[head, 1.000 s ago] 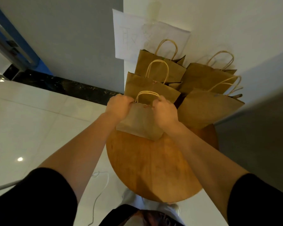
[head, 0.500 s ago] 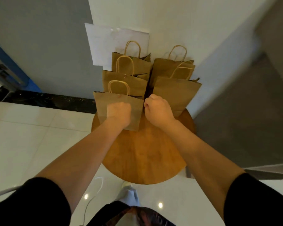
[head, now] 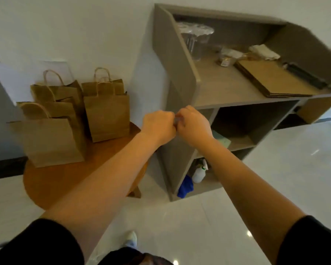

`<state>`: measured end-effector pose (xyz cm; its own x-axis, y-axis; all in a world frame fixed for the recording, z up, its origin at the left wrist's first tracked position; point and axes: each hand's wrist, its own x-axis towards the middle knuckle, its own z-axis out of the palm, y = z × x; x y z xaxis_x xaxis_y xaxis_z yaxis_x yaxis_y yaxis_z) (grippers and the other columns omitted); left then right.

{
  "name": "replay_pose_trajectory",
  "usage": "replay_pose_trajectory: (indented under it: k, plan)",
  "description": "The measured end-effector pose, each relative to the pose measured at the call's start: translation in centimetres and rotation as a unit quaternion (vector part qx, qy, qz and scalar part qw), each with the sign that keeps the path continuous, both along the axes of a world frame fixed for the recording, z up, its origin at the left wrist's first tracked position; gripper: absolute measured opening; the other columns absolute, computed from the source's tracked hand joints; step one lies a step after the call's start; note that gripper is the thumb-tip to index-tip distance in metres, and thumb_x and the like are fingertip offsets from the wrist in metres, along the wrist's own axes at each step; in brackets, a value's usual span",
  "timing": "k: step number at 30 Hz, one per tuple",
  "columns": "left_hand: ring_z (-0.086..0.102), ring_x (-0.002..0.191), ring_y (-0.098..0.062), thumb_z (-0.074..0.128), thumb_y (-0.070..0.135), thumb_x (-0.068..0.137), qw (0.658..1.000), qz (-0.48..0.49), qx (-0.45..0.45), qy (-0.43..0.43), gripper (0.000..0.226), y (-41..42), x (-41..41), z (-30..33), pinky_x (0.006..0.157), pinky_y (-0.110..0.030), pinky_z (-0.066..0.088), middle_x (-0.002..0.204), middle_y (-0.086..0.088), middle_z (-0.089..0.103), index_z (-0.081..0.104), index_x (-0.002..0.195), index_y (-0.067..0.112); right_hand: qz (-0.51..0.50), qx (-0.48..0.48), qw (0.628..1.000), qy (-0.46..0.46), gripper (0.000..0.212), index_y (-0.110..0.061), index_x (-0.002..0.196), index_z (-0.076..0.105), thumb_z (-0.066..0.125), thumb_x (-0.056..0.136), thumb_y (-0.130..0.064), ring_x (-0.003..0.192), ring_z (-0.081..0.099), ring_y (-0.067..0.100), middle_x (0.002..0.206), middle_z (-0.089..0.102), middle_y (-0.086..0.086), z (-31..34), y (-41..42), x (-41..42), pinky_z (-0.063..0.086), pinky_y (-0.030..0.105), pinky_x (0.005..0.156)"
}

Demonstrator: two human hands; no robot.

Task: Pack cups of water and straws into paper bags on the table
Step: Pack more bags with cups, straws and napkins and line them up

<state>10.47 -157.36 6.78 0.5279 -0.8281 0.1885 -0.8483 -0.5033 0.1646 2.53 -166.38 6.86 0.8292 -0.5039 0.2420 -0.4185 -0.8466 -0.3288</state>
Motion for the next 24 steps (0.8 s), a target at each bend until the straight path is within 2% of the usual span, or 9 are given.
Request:
replay_pose_trajectory:
  k: [3, 6, 10, 12, 15, 17, 21, 24]
  plan:
    - [0.059, 0.086, -0.035, 0.044, 0.024, 0.093, 0.998, -0.050, -0.028, 0.014, 0.020, -4.6, -3.6, 2.1, 0.061, -0.034, 0.038, 0.095, -0.015, 0.064, 0.057, 0.088, 0.010, -0.058, 0.005, 0.997, -0.041, 0.017, -0.009, 0.094, 0.061, 0.046, 0.092, -0.017, 0.081, 0.055, 0.021, 0.099, 0.056, 0.007, 1.3, -4.3, -4.5, 0.040, 0.029, 0.066]
    - [0.058, 0.082, -0.033, 0.045, 0.023, 0.092, 0.995, -0.083, -0.047, 0.034, 0.019, -9.4, -6.2, 3.6, 0.062, -0.034, 0.039, 0.092, -0.014, 0.063, 0.058, 0.089, 0.010, -0.108, 0.006, 0.991, -0.080, 0.010, -0.013, 0.089, 0.058, 0.049, 0.091, -0.018, 0.069, 0.048, 0.011, 0.092, 0.053, 0.001, 2.1, -8.6, -7.9, 0.037, 0.022, 0.059]
    - [0.057, 0.078, -0.026, 0.047, 0.020, 0.092, 0.987, -0.111, -0.064, 0.101, 0.018, -16.3, -7.5, 4.5, 0.065, -0.037, 0.048, 0.086, -0.009, 0.059, 0.061, 0.093, 0.010, -0.154, -0.001, 0.984, -0.086, 0.013, -0.013, 0.099, 0.060, 0.051, 0.091, -0.019, 0.080, 0.049, 0.012, 0.094, 0.050, -0.001, 2.6, -15.1, -10.4, 0.035, 0.020, 0.064]
    - [0.057, 0.081, -0.023, 0.048, 0.019, 0.092, 0.982, -0.114, -0.074, 0.131, 0.016, -20.2, -7.6, 4.7, 0.072, -0.039, 0.051, 0.087, -0.007, 0.059, 0.062, 0.095, 0.012, -0.175, -0.002, 0.980, -0.092, 0.017, -0.012, 0.102, 0.061, 0.051, 0.092, -0.021, 0.085, 0.050, 0.012, 0.100, 0.052, 0.002, 2.9, -18.8, -11.0, 0.036, 0.020, 0.068]
    - [0.059, 0.081, -0.019, 0.051, 0.022, 0.092, 0.981, -0.110, -0.077, 0.137, 0.015, -26.0, -7.2, 4.6, 0.077, -0.040, 0.053, 0.088, -0.003, 0.060, 0.062, 0.100, 0.016, -0.199, -0.010, 0.978, -0.070, 0.023, -0.009, 0.108, 0.060, 0.050, 0.093, -0.023, 0.099, 0.051, 0.020, 0.107, 0.055, 0.006, 3.2, -24.5, -10.9, 0.041, 0.027, 0.079]
    - [0.058, 0.081, -0.017, 0.051, 0.024, 0.092, 0.982, -0.096, -0.075, 0.147, 0.015, -29.4, -6.5, 4.7, 0.078, -0.039, 0.053, 0.089, -0.002, 0.061, 0.062, 0.101, 0.018, -0.215, 0.010, 0.975, -0.054, 0.027, -0.010, 0.111, 0.058, 0.051, 0.093, -0.030, 0.102, 0.050, 0.020, 0.112, 0.053, 0.007, 3.5, -28.1, -10.1, 0.041, 0.028, 0.079]
    - [0.059, 0.083, -0.016, 0.052, 0.025, 0.092, 0.981, -0.069, -0.068, 0.167, 0.014, -34.8, -5.2, 4.6, 0.078, -0.038, 0.053, 0.089, 0.000, 0.061, 0.063, 0.100, 0.021, -0.239, 0.016, 0.970, 0.037, 0.050, -0.012, 0.119, 0.054, 0.052, 0.088, -0.051, 0.112, 0.047, 0.026, 0.122, 0.051, 0.010, 3.9, -33.7, -7.9, 0.041, 0.037, 0.090]
    - [0.058, 0.083, -0.014, 0.053, 0.024, 0.091, 0.981, -0.048, -0.058, 0.178, 0.014, -37.2, -5.0, 4.2, 0.071, -0.031, 0.050, 0.091, 0.002, 0.062, 0.063, 0.101, 0.021, -0.245, 0.031, 0.961, 0.121, 0.062, -0.012, 0.117, 0.053, 0.050, 0.083, -0.063, 0.113, 0.047, 0.029, 0.121, 0.053, 0.011, 4.0, -36.0, -7.1, 0.040, 0.041, 0.093]
